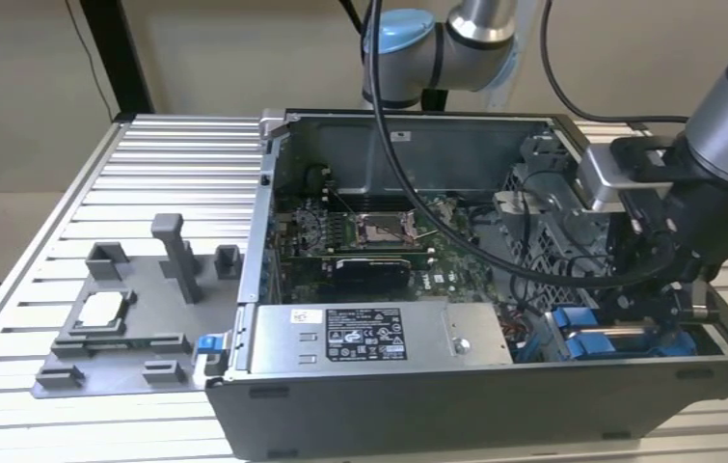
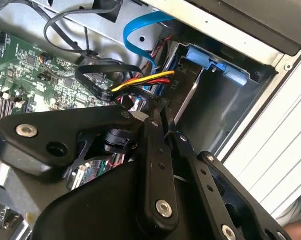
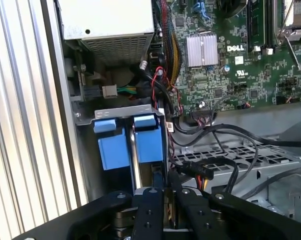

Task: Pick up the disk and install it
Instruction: 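Insert the second disk wire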

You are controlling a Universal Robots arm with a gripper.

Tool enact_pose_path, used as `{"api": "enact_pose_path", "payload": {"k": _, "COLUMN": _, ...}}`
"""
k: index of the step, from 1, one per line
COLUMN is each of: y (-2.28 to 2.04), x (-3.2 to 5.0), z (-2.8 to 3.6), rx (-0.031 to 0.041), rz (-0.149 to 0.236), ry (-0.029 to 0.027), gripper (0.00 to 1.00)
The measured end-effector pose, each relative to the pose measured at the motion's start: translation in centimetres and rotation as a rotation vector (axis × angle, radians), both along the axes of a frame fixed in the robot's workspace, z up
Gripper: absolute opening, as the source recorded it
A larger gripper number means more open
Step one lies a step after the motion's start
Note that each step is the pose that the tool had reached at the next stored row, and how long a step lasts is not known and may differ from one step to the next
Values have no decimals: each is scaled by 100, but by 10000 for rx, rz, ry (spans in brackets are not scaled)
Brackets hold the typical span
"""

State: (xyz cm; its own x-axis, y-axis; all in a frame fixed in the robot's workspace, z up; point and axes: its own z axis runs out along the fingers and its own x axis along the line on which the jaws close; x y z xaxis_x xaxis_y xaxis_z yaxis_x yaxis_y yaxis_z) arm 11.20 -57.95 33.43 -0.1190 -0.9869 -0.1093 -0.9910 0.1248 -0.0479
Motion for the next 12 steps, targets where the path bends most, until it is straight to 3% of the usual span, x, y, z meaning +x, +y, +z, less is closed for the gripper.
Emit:
{"api": "enact_pose_path", "payload": {"k": 5, "y": -1, "x": -2, "z": 43, "rx": 5, "rz": -2, "ry": 111, "gripper": 0}}
{"api": "enact_pose_path", "payload": {"k": 12, "y": -3, "x": 10, "z": 50, "rx": 44, "rz": 1, "ry": 130, "gripper": 0}}
